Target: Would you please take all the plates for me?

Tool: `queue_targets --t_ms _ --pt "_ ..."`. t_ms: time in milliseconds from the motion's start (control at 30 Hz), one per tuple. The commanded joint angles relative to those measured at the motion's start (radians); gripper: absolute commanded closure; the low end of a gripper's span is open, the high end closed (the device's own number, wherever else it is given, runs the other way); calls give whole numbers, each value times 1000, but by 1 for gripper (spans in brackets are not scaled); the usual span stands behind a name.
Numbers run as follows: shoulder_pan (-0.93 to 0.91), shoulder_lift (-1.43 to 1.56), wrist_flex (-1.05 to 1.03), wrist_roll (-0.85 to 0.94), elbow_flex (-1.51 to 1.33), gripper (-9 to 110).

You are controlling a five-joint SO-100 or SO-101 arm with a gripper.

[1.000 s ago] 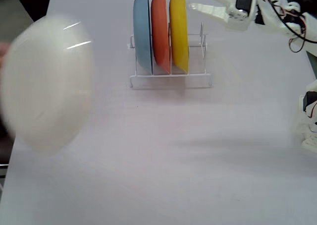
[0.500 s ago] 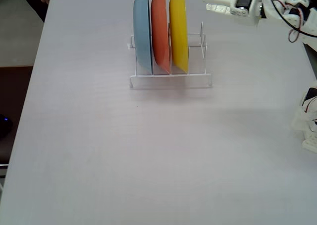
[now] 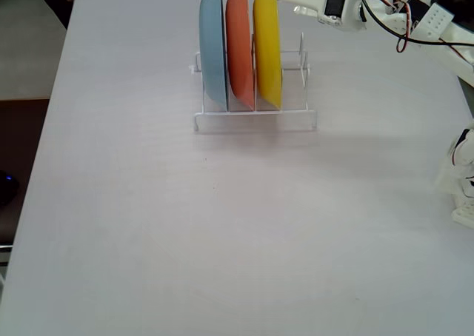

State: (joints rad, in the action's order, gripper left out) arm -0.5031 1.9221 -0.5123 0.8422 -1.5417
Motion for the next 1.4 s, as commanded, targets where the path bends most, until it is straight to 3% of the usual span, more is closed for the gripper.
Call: queue_targets --t_ms 0,500,733,833,1000,1367 --pt "-15 -12 0 -11 67 63" --pt "-17 -222 2 -58 235 68" --pt "-14 -298 2 -92 308 87" --pt "-12 -305 2 -104 324 101" --pt "-15 -305 -31 -143 367 102" --pt "-55 -290 -313 -213 730 102"
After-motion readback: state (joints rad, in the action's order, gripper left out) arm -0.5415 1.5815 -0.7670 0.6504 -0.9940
